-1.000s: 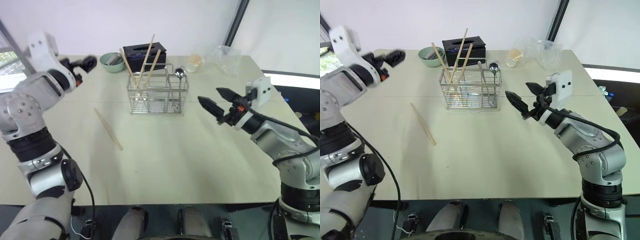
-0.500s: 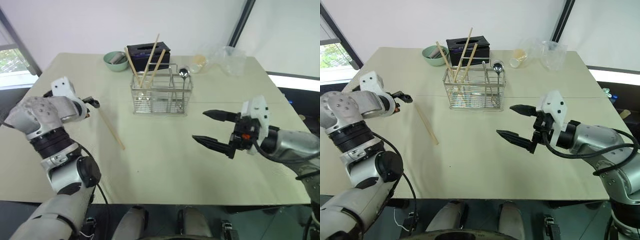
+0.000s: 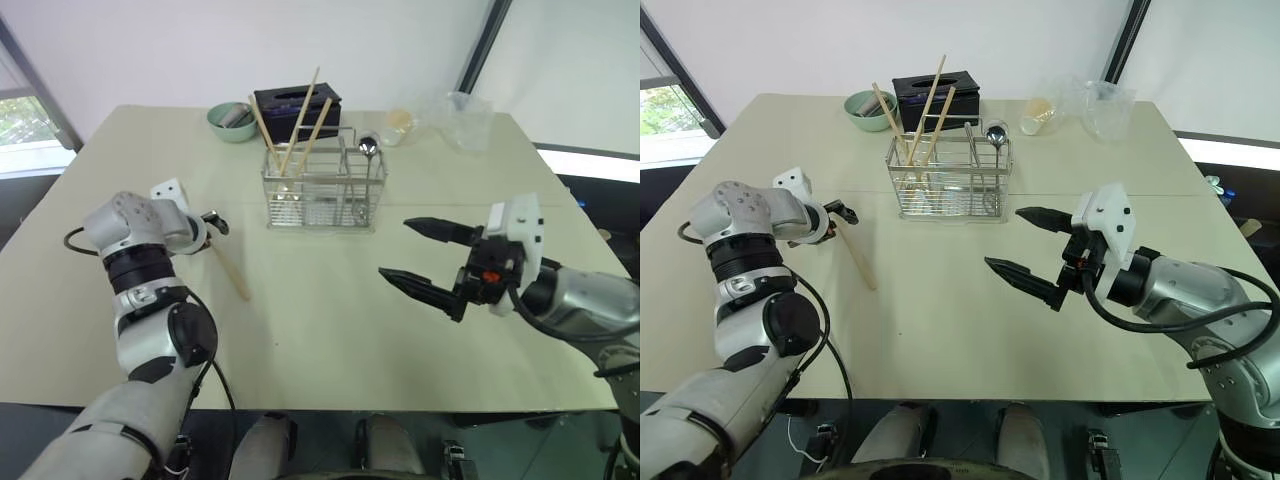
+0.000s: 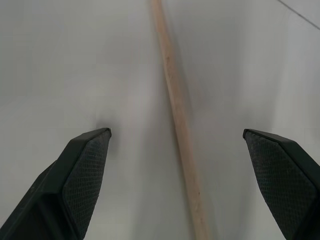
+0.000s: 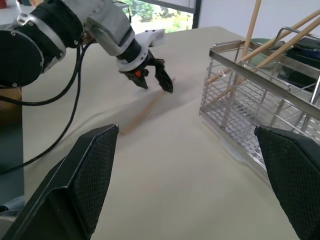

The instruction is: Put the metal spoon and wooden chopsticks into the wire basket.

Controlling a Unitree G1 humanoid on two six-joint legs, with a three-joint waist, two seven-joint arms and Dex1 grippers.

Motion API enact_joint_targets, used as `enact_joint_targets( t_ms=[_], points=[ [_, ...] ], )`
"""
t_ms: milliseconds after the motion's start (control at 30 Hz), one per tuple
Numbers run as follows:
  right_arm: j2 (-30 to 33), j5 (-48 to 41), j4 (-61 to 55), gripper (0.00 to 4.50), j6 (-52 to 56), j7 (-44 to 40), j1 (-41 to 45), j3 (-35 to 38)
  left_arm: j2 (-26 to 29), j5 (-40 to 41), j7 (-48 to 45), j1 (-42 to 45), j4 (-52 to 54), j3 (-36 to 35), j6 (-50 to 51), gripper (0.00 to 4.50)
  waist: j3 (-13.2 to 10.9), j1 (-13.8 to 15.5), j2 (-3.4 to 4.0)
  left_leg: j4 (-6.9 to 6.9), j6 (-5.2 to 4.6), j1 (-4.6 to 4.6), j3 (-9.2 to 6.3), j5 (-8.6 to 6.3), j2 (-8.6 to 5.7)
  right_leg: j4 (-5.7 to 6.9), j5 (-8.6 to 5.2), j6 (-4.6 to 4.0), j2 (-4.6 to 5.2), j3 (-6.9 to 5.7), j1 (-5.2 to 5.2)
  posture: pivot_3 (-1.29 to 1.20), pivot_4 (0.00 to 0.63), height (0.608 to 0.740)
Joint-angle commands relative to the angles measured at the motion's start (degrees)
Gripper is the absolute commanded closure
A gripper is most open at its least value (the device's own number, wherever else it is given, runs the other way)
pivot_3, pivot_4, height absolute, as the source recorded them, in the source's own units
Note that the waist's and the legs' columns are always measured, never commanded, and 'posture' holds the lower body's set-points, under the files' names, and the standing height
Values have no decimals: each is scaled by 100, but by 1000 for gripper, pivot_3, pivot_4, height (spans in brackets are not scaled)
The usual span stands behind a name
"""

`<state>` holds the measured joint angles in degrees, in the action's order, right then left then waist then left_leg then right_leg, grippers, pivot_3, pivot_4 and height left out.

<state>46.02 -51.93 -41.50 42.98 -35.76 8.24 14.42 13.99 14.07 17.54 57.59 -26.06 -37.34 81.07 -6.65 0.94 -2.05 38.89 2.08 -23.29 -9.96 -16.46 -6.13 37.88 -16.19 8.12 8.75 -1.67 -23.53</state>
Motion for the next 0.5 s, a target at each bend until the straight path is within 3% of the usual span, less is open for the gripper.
enact_joint_targets(
  t_ms=[33,200,233,300,500],
  points=[
    [-10,18,-197,0,-160,23,71,18,89,-77,59,172,-451,-91,-319,40,0,-1,0,0,0,2,0,0,0,1,1,2,-1,0,1,0,150,643],
    [6,-43,-115,0,-129,102,252,45,212,-50,35,238,-917,-96,-630,40,0,-5,6,-1,10,23,-1,-6,3,2,1,7,-4,-1,17,0,150,643],
    [1,-36,-106,0,-127,120,268,40,235,-40,37,244,-977,-104,-676,270,0,-5,6,-1,10,28,-1,-6,4,2,1,7,-5,-1,20,0,150,643],
    [-15,-34,-96,0,-126,150,284,33,258,-16,68,253,-1057,-136,-745,903,0,-6,8,-2,11,35,-1,-6,5,3,1,7,-6,0,23,0,150,643],
    [-35,-7,-75,0,-167,192,255,36,242,44,205,298,-1179,-266,-859,3992,0,119,8,-2,8,34,-1,-5,2,2,1,8,-3,0,16,0,150,643]
  ],
)
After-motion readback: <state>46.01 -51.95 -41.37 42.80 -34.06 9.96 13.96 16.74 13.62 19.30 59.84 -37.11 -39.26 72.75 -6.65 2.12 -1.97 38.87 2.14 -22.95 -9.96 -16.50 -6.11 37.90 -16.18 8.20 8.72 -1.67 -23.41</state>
